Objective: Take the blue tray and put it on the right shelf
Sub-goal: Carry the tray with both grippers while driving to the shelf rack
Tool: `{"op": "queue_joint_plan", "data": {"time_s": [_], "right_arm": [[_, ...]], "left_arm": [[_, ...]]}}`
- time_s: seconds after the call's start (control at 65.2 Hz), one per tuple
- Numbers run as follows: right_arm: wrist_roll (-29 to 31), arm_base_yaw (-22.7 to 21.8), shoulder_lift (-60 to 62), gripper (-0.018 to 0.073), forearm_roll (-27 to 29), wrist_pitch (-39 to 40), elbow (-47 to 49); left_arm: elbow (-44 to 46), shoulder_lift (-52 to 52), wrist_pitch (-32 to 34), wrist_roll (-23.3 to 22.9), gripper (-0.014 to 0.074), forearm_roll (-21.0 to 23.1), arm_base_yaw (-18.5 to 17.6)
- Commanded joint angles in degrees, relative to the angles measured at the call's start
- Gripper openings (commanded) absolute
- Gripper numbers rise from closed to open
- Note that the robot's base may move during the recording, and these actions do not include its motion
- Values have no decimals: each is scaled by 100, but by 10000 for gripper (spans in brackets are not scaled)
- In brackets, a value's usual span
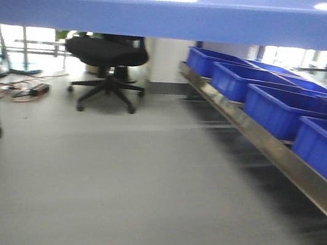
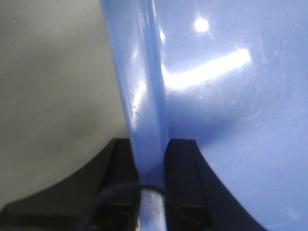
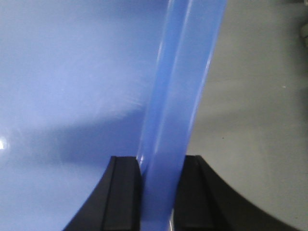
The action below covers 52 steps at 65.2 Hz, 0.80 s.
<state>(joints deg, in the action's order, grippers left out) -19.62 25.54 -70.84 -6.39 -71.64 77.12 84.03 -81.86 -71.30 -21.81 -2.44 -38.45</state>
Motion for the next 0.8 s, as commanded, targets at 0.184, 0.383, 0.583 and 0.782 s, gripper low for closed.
{"op": "queue_joint_plan", "data": {"time_s": [0.184,0.383,0.583,0.782], "right_arm": [[173,41,141,56,70,524,185],[173,41,141,56,70,524,185],[173,41,141,56,70,524,185],[173,41,141,56,70,524,185]], "left_arm": [[145,170,-538,273,-48,188,-107],[145,170,-538,273,-48,188,-107],[145,170,-538,273,-48,188,-96],[145,170,-538,273,-48,188,-96]]}}
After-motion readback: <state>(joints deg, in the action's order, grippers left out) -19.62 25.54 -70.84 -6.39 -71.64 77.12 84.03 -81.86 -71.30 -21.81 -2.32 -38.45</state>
